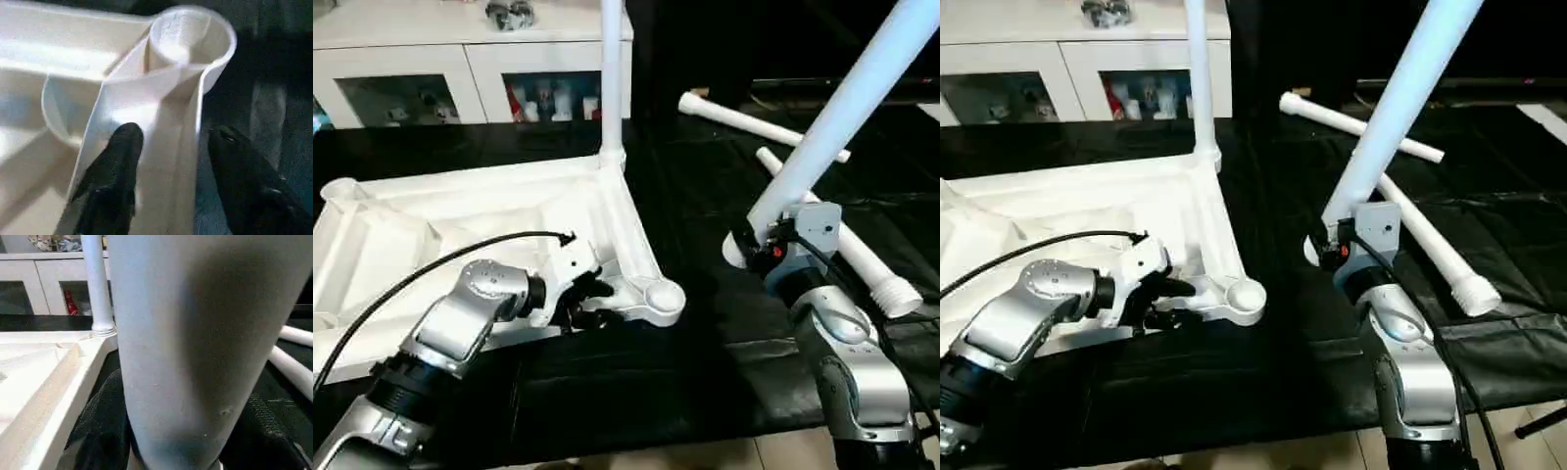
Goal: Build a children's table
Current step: Insert table leg to table base
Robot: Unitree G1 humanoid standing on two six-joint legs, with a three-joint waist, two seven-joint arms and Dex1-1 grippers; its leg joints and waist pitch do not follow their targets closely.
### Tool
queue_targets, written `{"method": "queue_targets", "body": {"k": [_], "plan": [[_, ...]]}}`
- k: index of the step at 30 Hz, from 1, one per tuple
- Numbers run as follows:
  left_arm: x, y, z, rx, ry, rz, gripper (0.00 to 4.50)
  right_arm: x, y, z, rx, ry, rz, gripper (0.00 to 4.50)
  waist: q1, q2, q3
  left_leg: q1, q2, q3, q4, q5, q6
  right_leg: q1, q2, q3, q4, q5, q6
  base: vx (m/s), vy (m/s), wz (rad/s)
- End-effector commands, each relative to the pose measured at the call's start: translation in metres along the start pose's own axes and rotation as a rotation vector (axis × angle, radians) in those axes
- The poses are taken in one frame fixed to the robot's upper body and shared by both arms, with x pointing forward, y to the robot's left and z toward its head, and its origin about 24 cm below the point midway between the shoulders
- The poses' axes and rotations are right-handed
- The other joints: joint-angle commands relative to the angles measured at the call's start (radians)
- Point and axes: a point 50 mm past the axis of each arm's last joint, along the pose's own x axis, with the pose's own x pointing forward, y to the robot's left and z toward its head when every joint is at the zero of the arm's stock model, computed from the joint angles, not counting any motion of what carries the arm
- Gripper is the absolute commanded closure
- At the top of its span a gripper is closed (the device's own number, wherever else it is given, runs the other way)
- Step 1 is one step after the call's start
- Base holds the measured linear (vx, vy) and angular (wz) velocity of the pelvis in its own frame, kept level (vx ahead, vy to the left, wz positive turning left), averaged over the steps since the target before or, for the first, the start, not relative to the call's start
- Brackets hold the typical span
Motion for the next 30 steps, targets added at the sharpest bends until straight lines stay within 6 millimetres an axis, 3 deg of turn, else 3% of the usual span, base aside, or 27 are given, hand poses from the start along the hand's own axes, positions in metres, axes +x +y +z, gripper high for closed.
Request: {"method": "queue_targets", "body": {"k": [1,2,6,8,11,12,15,17,22,26,30], "plan": [[-0.0008,0.0037,0.0012,0.007,0.020,0.014,2.34,0.0005,0.0017,0.0073,0.011,-0.039,0.013,2.59,0.003,0.009,-0.060,0.032,0.061,-0.017,-0.076,-0.178,0.018,0.037,-0.055,0.027,-0.071,0.031,-0.257,0.000,0.000,0.00],[-0.0007,0.0047,0.0012,0.002,0.021,0.015,2.59,0.0008,0.0022,0.0079,0.013,-0.045,0.017,2.59,0.002,0.008,-0.058,0.033,0.062,-0.017,-0.078,-0.195,0.011,0.036,-0.055,0.027,-0.072,0.007,-0.255,0.000,0.000,0.00],[-0.0025,0.0043,0.0022,0.004,0.020,0.009,2.81,-0.0001,0.0021,0.0075,0.020,-0.044,0.024,2.59,0.002,0.008,-0.054,0.036,0.063,-0.017,-0.085,-0.268,-0.024,0.029,-0.057,0.031,-0.080,-0.091,-0.236,0.000,0.000,0.00],[-0.0032,0.0042,0.0028,0.008,0.020,0.006,3.03,-0.0003,0.0011,0.0075,0.018,-0.045,0.021,2.59,0.001,0.003,-0.054,0.033,0.063,-0.017,-0.086,-0.269,-0.028,0.030,-0.058,0.032,-0.082,-0.105,-0.228,0.000,0.000,0.00],[-0.0039,0.0052,0.0029,0.013,0.023,0.007,3.27,0.0002,0.0003,0.0080,0.017,-0.047,0.021,2.59,0.002,0.005,-0.053,0.033,0.062,-0.017,-0.086,-0.265,-0.027,0.027,-0.059,0.032,-0.083,-0.114,-0.220,0.000,0.000,0.00],[-0.0042,0.0059,0.0026,0.016,0.025,0.009,3.46,0.0006,0.0004,0.0083,0.016,-0.047,0.023,2.59,0.002,0.005,-0.055,0.032,0.062,-0.017,-0.086,-0.254,-0.026,0.028,-0.059,0.032,-0.082,-0.105,-0.219,0.000,0.000,0.00],[-0.0047,0.0070,0.0017,0.019,0.030,0.010,3.51,0.0014,0.0022,0.0083,0.014,-0.049,0.035,2.59,0.002,0.006,-0.056,0.030,0.061,-0.017,-0.085,-0.231,-0.020,0.030,-0.059,0.032,-0.081,-0.071,-0.220,0.000,0.000,0.00],[-0.0050,0.0071,0.0016,0.025,0.036,0.008,3.88,0.0011,0.0028,0.0083,0.014,-0.051,0.039,2.59,0.002,0.006,-0.057,0.030,0.061,-0.016,-0.085,-0.226,-0.017,0.029,-0.058,0.031,-0.080,-0.058,-0.223,0.000,0.000,0.00],[-0.0055,0.0081,0.0034,0.040,0.033,0.009,4.33,0.0005,0.0034,0.0084,0.011,-0.054,0.049,2.59,0.002,0.009,-0.055,0.031,0.062,-0.016,-0.085,-0.240,-0.018,0.029,-0.059,0.032,-0.081,-0.071,-0.226,0.000,0.000,0.00],[-0.0056,0.0085,0.0035,0.044,0.033,0.006,4.43,0.0012,0.0050,0.0101,-0.007,-0.068,0.067,2.59,0.001,0.007,-0.054,0.032,0.063,-0.017,-0.088,-0.260,-0.027,0.027,-0.058,0.032,-0.084,-0.102,-0.221,0.000,0.000,0.00],[-0.0041,0.0089,0.0051,0.049,0.028,0.004,4.50,0.0019,0.0082,0.0113,0.010,-0.076,0.092,2.59,-0.003,0.007,-0.058,0.029,0.061,-0.015,-0.083,-0.210,-0.009,0.032,-0.058,0.032,-0.078,-0.023,-0.231,0.000,0.000,0.00]]}}
